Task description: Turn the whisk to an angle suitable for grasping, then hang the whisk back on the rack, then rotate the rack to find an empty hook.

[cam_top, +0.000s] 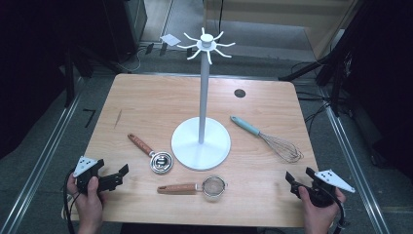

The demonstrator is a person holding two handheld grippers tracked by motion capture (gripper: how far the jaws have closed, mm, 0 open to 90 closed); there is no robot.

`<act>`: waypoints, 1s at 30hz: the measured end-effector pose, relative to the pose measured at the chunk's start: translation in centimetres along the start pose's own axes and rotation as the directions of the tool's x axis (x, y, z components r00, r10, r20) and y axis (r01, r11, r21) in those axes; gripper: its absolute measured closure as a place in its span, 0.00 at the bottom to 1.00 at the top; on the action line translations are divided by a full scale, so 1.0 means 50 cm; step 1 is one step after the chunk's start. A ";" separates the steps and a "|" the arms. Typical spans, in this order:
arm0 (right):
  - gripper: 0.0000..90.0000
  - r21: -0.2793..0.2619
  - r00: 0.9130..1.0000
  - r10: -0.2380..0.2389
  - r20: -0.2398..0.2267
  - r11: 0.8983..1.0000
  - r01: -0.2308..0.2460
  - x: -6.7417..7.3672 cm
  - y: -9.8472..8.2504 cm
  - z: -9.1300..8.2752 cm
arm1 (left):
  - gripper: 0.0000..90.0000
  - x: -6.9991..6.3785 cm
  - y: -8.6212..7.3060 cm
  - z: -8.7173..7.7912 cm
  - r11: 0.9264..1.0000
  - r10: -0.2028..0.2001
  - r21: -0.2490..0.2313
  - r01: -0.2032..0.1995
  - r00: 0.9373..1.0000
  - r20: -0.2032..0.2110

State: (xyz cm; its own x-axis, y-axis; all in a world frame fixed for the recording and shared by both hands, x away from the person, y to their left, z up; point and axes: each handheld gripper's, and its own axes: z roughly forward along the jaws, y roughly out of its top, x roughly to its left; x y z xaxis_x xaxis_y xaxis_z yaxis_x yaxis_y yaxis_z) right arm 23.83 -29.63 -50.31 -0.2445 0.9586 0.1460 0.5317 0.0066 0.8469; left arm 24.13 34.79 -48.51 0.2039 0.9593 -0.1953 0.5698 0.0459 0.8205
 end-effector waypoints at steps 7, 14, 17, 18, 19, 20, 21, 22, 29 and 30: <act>0.24 0.026 0.999 -0.052 0.001 0.998 0.051 0.016 0.013 -0.005 | 0.00 0.002 0.000 0.000 1.000 -0.009 0.004 0.009 1.000 0.003; 0.45 0.049 0.986 -0.168 -0.015 0.985 0.168 0.055 0.046 -0.019 | 0.00 0.003 0.000 0.000 1.000 -0.014 -0.001 0.014 1.000 0.008; 0.47 0.085 0.981 -0.187 -0.054 0.978 0.191 0.067 0.054 -0.012 | 0.00 0.002 -0.001 -0.001 1.000 -0.011 -0.005 0.011 1.000 0.005; 0.49 0.100 0.978 -0.198 -0.067 0.974 0.204 0.071 0.060 -0.010 | 0.00 0.002 -0.001 -0.002 1.000 -0.011 -0.002 0.011 1.000 0.006; 0.53 0.116 0.973 -0.219 -0.079 0.967 0.227 0.080 0.071 -0.008 | 0.00 0.001 -0.002 -0.002 1.000 -0.010 -0.003 0.010 1.000 0.005; 0.55 0.125 0.971 -0.224 -0.086 0.964 0.234 0.083 0.077 -0.008 | 0.00 0.001 -0.002 -0.003 1.000 -0.008 -0.002 0.008 1.000 0.007; 0.55 0.125 0.971 -0.224 -0.086 0.964 0.234 0.083 0.077 -0.008 | 0.00 0.001 -0.002 -0.003 1.000 -0.008 -0.002 0.008 1.000 0.007; 0.56 0.128 0.969 -0.223 -0.102 0.963 0.235 0.086 0.083 -0.005 | 0.00 0.001 -0.003 -0.004 1.000 -0.008 -0.005 0.008 1.000 0.008; 0.56 0.170 0.957 -0.260 -0.131 0.945 0.280 0.097 0.135 0.018 | 0.00 0.002 -0.003 -0.004 1.000 -0.010 -0.006 0.010 1.000 0.012; 0.50 0.171 0.949 -0.282 -0.142 0.937 0.304 0.099 0.151 0.026 | 0.00 0.002 -0.003 -0.004 1.000 -0.011 -0.005 0.011 1.000 0.012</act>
State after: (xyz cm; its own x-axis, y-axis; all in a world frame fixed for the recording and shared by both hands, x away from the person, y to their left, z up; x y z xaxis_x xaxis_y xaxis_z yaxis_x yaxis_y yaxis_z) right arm 27.69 -24.48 -43.83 -0.4973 0.8671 -0.0276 0.5624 0.3464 0.7508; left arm 23.92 34.95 -48.53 0.2075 0.9553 -0.2107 0.5681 0.0576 0.8209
